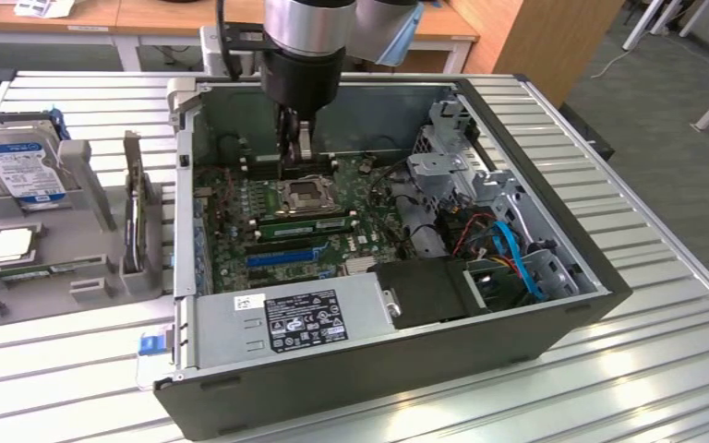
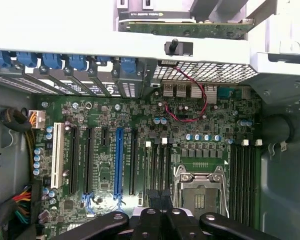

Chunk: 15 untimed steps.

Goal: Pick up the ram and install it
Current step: 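Press down the ram until it locks into place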

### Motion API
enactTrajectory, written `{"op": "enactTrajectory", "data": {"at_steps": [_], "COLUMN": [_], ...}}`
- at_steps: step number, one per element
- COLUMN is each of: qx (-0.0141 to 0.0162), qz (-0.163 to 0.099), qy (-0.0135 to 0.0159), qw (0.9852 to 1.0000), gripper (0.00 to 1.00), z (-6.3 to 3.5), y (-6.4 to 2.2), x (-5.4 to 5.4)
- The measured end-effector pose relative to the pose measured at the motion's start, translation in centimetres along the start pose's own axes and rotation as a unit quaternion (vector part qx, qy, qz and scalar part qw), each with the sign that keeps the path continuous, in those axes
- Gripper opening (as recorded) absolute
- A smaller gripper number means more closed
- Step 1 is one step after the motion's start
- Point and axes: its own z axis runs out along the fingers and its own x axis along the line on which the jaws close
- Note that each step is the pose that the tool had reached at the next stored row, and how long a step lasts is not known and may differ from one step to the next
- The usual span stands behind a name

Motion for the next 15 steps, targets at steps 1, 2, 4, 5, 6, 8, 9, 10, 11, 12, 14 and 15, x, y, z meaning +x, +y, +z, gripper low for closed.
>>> {"op": "enactTrajectory", "data": {"at_steps": [1, 2, 4, 5, 6, 8, 9, 10, 11, 12, 14, 15], "qx": [0.0000, 0.0000, -0.0001, -0.0001, -0.0001, -0.0001, -0.0001, -0.0001, -0.0001, -0.0001, -0.0001, -0.0001], "qz": [0.000, 0.000, 0.000, 0.000, 0.000, 0.000, 0.000, 0.000, 0.000, 0.000, 0.000, 0.000], "qy": [0.0000, 0.0000, 0.0002, 0.0001, 0.0001, 0.0001, 0.0001, 0.0001, 0.0001, 0.0001, 0.0001, 0.0001], "qw": [1.0000, 1.0000, 1.0000, 1.0000, 1.0000, 1.0000, 1.0000, 1.0000, 1.0000, 1.0000, 1.0000, 1.0000], "gripper": [0.10, 0.10, 0.10, 0.10, 0.10, 0.10, 0.10, 0.10, 0.10, 0.10, 0.10, 0.10], "z": [0.00, 0.00, -0.03, -0.03, -0.04, -0.06, -0.06, -0.08, -0.09, -0.10, -0.12, -0.13], "y": [0.00, 0.00, -0.16, -0.33, -0.53, -0.99, -1.21, -1.42, -1.66, -1.87, -2.36, -2.60], "x": [0.0, 0.0, 0.0, 0.0, 0.0, 0.0, 0.0, 0.0, 0.0, 0.0, 0.0, 0.0]}}
